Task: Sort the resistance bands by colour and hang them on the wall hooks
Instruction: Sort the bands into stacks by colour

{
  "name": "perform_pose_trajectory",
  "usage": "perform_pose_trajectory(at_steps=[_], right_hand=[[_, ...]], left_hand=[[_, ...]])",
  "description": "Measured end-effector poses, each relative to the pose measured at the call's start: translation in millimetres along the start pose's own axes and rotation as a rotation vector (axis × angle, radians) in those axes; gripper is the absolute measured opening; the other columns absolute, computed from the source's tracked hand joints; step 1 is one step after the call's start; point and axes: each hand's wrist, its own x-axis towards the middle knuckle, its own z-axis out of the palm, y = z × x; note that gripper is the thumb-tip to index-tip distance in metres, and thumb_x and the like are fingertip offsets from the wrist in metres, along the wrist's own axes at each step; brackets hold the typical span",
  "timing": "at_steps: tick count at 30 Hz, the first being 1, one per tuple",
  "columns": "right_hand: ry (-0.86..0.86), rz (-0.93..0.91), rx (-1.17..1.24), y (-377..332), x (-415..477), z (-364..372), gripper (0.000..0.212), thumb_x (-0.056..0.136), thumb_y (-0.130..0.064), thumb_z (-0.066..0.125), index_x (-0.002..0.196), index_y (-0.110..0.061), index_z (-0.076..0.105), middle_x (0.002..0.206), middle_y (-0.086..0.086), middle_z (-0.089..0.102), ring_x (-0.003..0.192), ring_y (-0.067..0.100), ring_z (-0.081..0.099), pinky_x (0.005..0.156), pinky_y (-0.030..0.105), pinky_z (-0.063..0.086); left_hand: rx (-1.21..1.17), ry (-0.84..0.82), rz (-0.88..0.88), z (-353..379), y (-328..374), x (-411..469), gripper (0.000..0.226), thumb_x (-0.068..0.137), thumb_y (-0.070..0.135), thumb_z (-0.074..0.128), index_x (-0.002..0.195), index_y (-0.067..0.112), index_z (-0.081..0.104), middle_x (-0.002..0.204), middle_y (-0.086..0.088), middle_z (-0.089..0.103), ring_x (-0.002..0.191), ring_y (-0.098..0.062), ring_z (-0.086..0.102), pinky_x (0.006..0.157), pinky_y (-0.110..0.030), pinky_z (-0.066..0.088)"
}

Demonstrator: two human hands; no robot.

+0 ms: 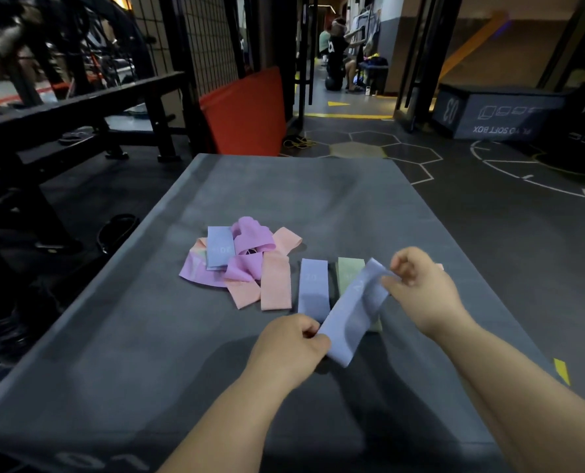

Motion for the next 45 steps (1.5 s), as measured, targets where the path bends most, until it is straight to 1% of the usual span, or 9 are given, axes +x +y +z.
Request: perform_pose_trajectory(at_steps=[1,4,7,11,21,28,33,39,45], right_hand=[[-0.011,-0.017,-0.007,-7,10,5,0.01,0.086,-0.009,0.06,0.084,-0.017,0.054,0.073,0.001,0.059,0.069,0.017,0.051,0.059,0.008,0.036],[-0.076,-0.06,-0.096,-17,46,27,0.02,0.085,-0.009,0.062,0.074,-0.024,0.054,0.074,-0.002,0.06,0.077,0.022,0.056,0.062,0.021,0.034],[-0.136,-0.072,-0.157,-22,73,51,0.014,0.085,-0.008,0.06,0.079,-0.021,0.059,0.08,-0.003,0.062,0.081,0.02,0.059,0.068,0.021,0.035],[-0.205,-0.093,-0.18,-26,90,71,0.025,0.081,0.0,0.054,0.078,-0.023,0.062,0.082,-0.004,0.065,0.08,0.014,0.058,0.073,0.018,0.038],[-0.357,-0.102,-0.362,-19,116,94,0.014,0.084,-0.016,0.063,0.079,-0.029,0.06,0.086,-0.011,0.062,0.082,0.008,0.054,0.073,0.017,0.036],[-0.396,-0.105,-0.519,-13,118,106,0.017,0.082,-0.024,0.057,0.074,-0.039,0.058,0.097,-0.011,0.07,0.093,0.017,0.063,0.087,0.031,0.05],[-0.373,-0.146,-0.592,-11,117,106,0.014,0.087,-0.025,0.056,0.087,-0.035,0.065,0.102,-0.006,0.069,0.1,0.018,0.059,0.088,0.03,0.048],[-0.342,-0.203,-0.642,-9,114,107,0.018,0.09,-0.023,0.054,0.095,-0.033,0.068,0.106,-0.007,0.067,0.102,0.021,0.057,0.089,0.031,0.044],[-0.406,-0.21,-0.606,-6,116,110,0.019,0.091,-0.019,0.051,0.1,-0.028,0.066,0.106,-0.002,0.068,0.098,0.025,0.061,0.09,0.033,0.047]], left_hand=[[-0.023,0.017,-0.005,-2,-2,3,0.012,0.081,0.028,0.056,0.079,0.02,0.064,0.068,0.006,0.06,0.063,-0.011,0.053,0.06,-0.027,0.042],[-0.112,0.049,-0.031,-9,-6,11,0.007,0.081,0.029,0.062,0.076,0.023,0.063,0.061,0.011,0.057,0.057,-0.004,0.05,0.054,-0.018,0.037],[-0.201,0.091,-0.066,-14,-9,20,0.01,0.081,0.031,0.067,0.078,0.029,0.059,0.071,0.013,0.064,0.066,-0.004,0.057,0.059,-0.017,0.041],[-0.229,0.137,-0.097,-17,-11,30,0.016,0.08,0.033,0.069,0.084,0.028,0.055,0.073,0.011,0.062,0.071,-0.006,0.058,0.062,-0.021,0.043],[0.012,0.142,-0.125,-14,-12,47,0.017,0.081,0.038,0.06,0.087,0.031,0.046,0.088,0.011,0.062,0.084,-0.015,0.059,0.071,-0.027,0.047],[0.111,0.108,-0.104,-8,-14,51,0.018,0.081,0.038,0.057,0.093,0.031,0.045,0.095,0.008,0.062,0.09,-0.019,0.058,0.072,-0.028,0.046],[0.138,0.095,-0.089,-8,-16,51,0.021,0.085,0.038,0.056,0.103,0.03,0.047,0.097,0.008,0.055,0.09,-0.019,0.053,0.07,-0.026,0.038],[0.131,0.069,-0.092,-6,-18,50,0.028,0.087,0.039,0.056,0.113,0.032,0.052,0.108,0.006,0.061,0.099,-0.02,0.057,0.078,-0.028,0.046],[0.108,0.093,-0.042,-4,-19,49,0.043,0.088,0.036,0.056,0.129,0.039,0.046,0.118,0.006,0.059,0.108,-0.02,0.055,0.086,-0.028,0.045]])
